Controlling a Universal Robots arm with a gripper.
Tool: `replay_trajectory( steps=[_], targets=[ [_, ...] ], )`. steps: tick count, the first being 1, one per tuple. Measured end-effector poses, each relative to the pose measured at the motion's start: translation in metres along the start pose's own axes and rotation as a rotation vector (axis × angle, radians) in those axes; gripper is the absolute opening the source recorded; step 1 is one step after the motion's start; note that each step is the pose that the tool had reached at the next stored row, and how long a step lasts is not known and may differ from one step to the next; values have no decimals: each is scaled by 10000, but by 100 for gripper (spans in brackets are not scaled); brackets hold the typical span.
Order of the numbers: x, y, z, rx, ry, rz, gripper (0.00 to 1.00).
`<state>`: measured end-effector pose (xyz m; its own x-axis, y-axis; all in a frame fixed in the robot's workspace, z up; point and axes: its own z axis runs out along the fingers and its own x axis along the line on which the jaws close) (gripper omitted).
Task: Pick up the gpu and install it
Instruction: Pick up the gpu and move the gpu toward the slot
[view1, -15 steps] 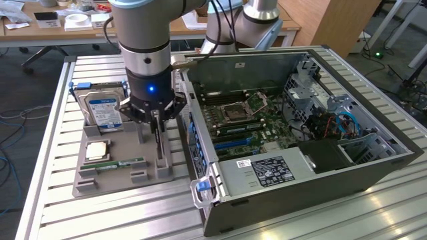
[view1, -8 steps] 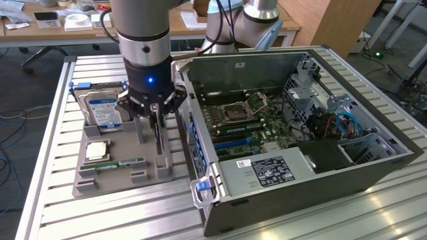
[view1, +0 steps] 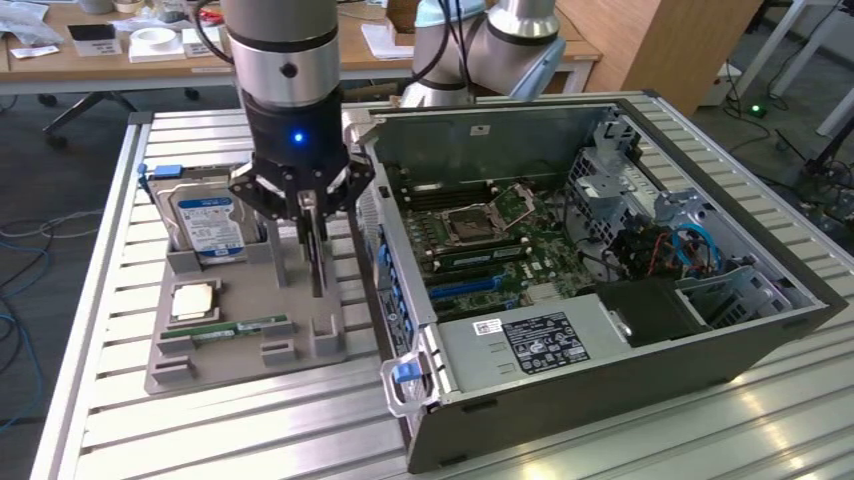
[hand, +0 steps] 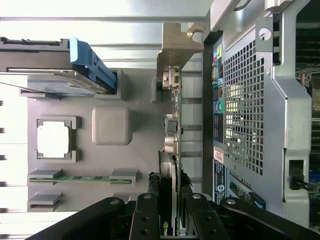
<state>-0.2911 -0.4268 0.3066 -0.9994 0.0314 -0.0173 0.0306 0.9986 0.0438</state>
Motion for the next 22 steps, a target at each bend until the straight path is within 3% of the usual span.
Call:
replay_trajectory(
  steps=[10,22],
  targets=[
    [-4,10,-236,7,0,0,26],
    [-7,18,-404,8,-3,0,26]
  ],
)
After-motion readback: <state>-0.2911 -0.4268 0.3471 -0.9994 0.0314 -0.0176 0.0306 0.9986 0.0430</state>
